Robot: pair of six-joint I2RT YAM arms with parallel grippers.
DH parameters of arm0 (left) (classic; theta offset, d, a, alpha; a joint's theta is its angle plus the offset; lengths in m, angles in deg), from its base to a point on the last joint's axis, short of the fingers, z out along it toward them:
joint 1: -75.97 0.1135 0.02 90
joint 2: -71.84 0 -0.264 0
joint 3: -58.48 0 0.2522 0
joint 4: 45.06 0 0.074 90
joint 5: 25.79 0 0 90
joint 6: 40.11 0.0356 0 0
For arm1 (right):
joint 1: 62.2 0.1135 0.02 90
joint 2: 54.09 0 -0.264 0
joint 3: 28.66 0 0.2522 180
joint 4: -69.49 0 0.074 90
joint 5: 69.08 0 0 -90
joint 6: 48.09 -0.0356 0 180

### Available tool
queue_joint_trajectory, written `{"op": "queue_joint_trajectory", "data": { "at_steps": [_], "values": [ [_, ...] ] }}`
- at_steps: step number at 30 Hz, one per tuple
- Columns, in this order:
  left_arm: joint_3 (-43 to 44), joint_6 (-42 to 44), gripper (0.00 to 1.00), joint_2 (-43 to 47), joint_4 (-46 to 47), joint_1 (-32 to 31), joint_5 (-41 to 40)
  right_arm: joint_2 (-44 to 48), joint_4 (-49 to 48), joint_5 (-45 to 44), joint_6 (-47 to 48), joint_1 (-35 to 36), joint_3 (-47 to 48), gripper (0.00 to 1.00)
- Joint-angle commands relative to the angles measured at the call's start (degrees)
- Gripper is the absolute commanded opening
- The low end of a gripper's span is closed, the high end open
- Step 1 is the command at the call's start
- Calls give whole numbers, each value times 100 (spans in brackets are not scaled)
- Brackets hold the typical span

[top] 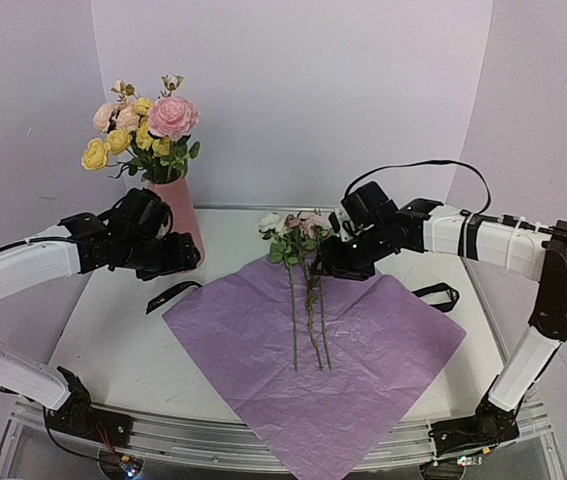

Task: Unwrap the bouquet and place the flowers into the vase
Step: Insert the fake flower into the vase, then pick up the fake flower from the wrapping paper.

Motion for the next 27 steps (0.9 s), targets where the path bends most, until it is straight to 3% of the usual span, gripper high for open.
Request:
{"op": "queue_joint_trajectory", "data": {
  "at_steps": [1,5,11,15,22,27],
  "values": [
    [-76,-511,77,-11,63,-367,43,-143,124,-248,109,-51,-94,57],
    [-143,-752,77,-181,173,-683,95,-292,120,-393,204,-96,-160,52],
    [-254,-952,78,-250,485,-903,159,-638,103,-520,377,-148,-106,37],
    [-313,-1010,82,-188,593,-904,187,-864,50,-526,398,-173,-80,37],
    [-305,-1124,99,-174,591,-904,202,-1369,-22,-505,358,-172,82,37],
    [-331,-1275,99,-95,588,-904,89,-1714,-101,-438,337,-177,192,33]
  ]
}}
